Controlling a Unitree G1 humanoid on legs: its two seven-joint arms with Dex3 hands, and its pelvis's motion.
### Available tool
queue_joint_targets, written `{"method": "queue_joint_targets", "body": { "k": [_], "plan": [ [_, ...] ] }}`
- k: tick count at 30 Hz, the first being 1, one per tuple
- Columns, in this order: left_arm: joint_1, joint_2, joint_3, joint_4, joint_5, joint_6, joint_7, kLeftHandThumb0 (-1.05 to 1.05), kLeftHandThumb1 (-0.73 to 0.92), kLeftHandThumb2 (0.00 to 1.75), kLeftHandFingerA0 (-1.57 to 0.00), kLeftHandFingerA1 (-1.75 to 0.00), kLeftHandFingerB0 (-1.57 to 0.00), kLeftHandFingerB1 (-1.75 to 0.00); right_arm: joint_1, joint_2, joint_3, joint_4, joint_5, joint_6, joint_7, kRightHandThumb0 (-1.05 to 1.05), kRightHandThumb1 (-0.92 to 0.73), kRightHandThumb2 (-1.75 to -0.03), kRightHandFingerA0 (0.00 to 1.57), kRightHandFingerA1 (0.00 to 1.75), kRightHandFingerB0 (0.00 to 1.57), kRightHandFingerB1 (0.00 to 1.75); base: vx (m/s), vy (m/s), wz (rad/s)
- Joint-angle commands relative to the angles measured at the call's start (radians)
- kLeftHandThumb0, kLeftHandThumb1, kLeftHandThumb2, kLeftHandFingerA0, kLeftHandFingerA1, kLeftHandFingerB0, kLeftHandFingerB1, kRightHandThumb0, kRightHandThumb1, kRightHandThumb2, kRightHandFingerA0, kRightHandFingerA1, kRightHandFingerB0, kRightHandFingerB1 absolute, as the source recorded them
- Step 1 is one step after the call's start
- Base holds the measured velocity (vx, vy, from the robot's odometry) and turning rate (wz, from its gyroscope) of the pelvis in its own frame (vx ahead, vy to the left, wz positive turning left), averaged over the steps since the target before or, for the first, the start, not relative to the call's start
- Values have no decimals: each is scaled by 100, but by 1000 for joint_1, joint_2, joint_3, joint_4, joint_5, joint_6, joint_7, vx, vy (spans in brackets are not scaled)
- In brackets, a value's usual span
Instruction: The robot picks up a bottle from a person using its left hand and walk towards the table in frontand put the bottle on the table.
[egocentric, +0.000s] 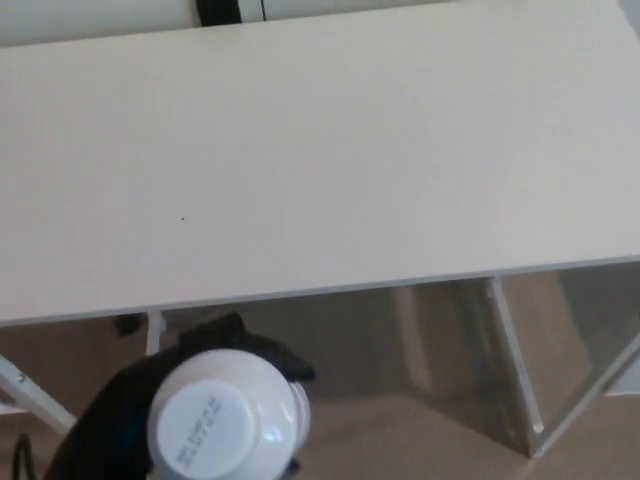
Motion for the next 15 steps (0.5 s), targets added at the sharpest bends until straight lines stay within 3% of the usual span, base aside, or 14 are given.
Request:
{"method": "queue_joint_targets", "body": {
  "k": [1, 7, 11, 15],
  "plan": [
    [-64, 1, 60, -7, -74, 44, 16, -15, 65, 91, -116, -123, -82, -121, 11, -8, 3, 4, -9, 2, 4, -40, -70, -61, 66, 49, 57, 42, -60, 35, 99],
    [-166, 1, 76, 13, -48, 105, 40, -15, 64, 91, -118, -122, -83, -121, 9, -5, -8, 4, -4, 10, 7, -39, -71, -61, 66, 49, 56, 42, -30, 60, 14],
    [-359, 4, 89, 91, -37, 193, 66, -13, 66, 87, -117, -126, -82, -117, 6, 0, -3, 6, -13, 12, 14, -40, -71, -61, 66, 48, 55, 41, 13, -4, 3],
    [-502, -6, 96, 199, -29, 200, 73, -13, 64, 92, -117, -128, -84, -114, 5, -1, -2, 3, -13, 15, 23, -39, -71, -61, 66, 48, 55, 41, 6, -4, 2]
  ]
}}
